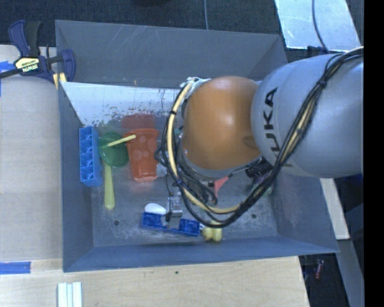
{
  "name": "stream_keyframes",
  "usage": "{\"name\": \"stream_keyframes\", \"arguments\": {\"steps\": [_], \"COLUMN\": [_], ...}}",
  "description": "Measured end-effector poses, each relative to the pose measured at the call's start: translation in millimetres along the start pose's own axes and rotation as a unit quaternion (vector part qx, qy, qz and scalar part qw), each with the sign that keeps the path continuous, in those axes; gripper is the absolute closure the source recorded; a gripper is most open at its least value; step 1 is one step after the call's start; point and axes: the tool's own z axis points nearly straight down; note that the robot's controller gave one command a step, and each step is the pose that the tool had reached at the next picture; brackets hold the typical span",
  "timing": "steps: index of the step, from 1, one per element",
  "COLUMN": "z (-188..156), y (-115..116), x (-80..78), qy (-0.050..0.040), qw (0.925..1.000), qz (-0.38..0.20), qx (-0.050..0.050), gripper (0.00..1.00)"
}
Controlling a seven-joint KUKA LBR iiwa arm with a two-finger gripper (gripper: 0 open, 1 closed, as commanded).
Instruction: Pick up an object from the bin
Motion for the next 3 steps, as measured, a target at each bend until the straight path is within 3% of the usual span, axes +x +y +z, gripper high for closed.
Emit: {"name": "stream_keyframes", "arguments": {"steps": [1, 2, 3], "z": [67.0, 67.0, 67.0], "y": [-57.2, -57.2, -57.1], "x": [-20.0, -20.0, -20.0], "qy": [0.0003, 0.0003, 0.0003], "qw": [0.9997, 0.9997, 0.9997], "qz": [0.025, 0.025, 0.026], "qx": [0.000, 0.000, 0.000], "gripper": [1.00, 0.00, 0.00]}}
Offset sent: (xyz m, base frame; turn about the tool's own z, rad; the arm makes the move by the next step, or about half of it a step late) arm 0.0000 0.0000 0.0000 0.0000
